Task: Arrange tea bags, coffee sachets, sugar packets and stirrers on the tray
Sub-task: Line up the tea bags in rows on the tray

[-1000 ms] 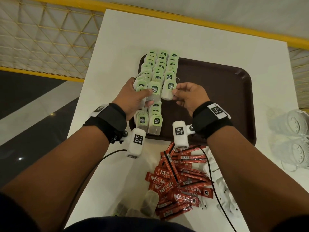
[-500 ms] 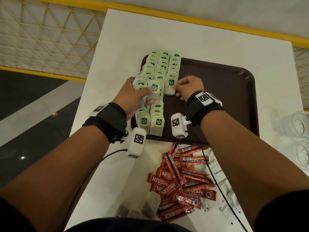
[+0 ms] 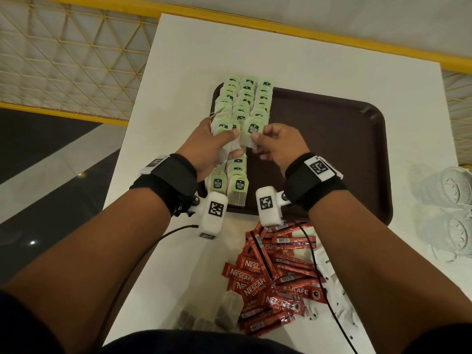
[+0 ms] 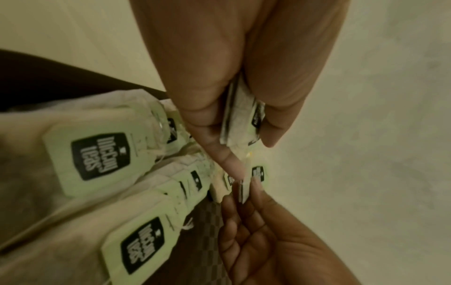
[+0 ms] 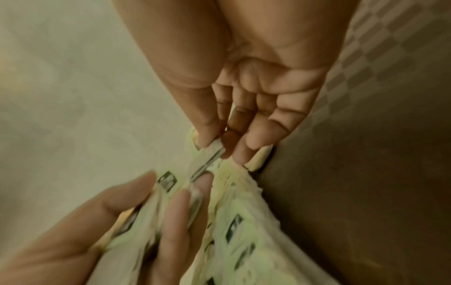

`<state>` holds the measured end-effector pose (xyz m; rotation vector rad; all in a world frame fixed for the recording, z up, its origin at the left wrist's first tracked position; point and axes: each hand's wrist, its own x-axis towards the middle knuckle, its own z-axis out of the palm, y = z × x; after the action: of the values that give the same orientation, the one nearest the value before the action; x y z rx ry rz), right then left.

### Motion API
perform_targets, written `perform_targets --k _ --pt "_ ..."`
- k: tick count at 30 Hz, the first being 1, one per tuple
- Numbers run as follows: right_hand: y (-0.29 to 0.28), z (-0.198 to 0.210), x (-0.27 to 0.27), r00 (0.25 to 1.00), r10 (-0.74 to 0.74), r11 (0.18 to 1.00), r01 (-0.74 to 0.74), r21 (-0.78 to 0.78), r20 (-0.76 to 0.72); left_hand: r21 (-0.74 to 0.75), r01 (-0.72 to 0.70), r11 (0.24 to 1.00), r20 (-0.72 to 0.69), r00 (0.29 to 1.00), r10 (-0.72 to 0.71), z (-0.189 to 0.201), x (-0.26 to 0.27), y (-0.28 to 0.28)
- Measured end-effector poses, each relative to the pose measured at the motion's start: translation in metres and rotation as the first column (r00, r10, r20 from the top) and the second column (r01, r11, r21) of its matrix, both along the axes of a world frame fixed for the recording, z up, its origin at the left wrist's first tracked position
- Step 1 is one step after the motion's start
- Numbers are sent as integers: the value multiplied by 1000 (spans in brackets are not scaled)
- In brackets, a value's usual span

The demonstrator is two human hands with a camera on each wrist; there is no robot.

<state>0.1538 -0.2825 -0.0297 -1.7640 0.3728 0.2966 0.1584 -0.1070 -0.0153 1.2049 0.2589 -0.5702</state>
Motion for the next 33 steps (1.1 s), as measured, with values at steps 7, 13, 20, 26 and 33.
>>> perform_targets --k 7,13,20,26,33 --pt "-18 -8 7 996 -46 982 31 -187 -74 -126 -19 992 -140 990 1 1 -2 7" --pt "-14 -14 19 997 -48 932 22 -362 -64 -154 -16 988 -128 992 -3 6 -5 10" --pt "-9 -9 19 999 -25 847 6 -532 -29 -55 -24 998 -24 999 22 5 -4 14" --pt "14 22 1 970 241 940 -221 -261 45 43 -80 996 102 992 76 4 -4 13" --pt "16 17 -5 982 186 975 -179 -133 42 11 15 1000 104 994 -16 7 -7 2"
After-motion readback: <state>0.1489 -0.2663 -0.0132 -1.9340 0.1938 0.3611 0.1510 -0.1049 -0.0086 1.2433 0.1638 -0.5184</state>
